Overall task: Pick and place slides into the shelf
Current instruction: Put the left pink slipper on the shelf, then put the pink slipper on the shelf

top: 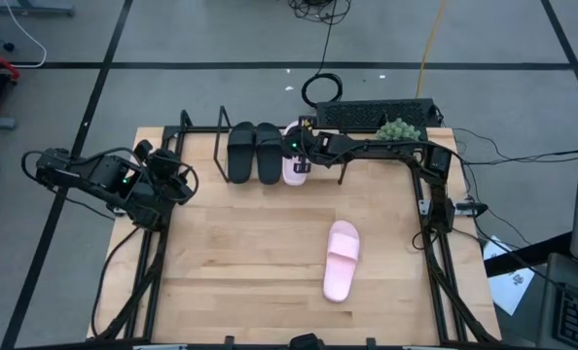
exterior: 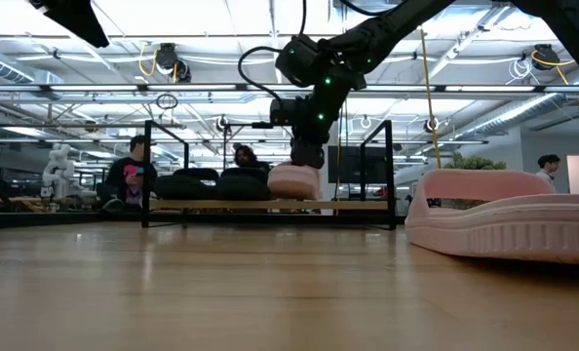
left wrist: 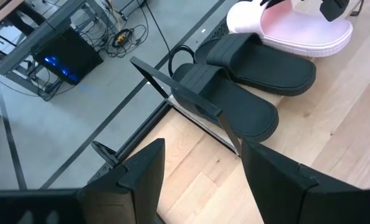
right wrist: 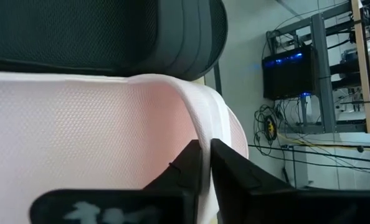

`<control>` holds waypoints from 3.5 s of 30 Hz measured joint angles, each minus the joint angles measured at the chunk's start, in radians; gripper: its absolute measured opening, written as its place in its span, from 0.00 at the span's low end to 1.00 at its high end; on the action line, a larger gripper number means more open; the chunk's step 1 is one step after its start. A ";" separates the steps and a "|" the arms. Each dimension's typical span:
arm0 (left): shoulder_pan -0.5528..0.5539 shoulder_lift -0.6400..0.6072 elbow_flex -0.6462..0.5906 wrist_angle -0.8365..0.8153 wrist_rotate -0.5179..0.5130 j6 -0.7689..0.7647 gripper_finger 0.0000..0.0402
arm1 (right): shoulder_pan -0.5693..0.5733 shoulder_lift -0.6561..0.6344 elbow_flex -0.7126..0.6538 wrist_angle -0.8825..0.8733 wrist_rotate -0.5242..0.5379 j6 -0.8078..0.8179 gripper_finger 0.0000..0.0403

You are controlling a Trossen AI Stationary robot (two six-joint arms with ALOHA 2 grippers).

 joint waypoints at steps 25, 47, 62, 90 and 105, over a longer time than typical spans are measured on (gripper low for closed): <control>0.000 0.000 0.000 0.000 0.000 0.000 0.53 | 0.002 -0.003 -0.053 0.022 -0.050 0.064 0.28; 0.000 0.000 0.000 0.000 0.004 -0.006 0.53 | 0.045 -0.070 -0.054 -0.006 -0.016 0.088 0.43; 0.000 0.000 0.000 0.000 0.059 -0.002 0.53 | 0.518 -0.337 -0.052 -0.424 0.105 0.464 0.43; 0.000 0.004 0.000 0.035 0.086 0.008 0.53 | 0.881 -0.186 -0.068 -0.790 -0.159 1.184 0.43; 0.000 0.070 0.000 0.037 0.083 0.068 0.53 | 0.874 -0.185 -0.189 -0.763 -0.178 1.272 0.43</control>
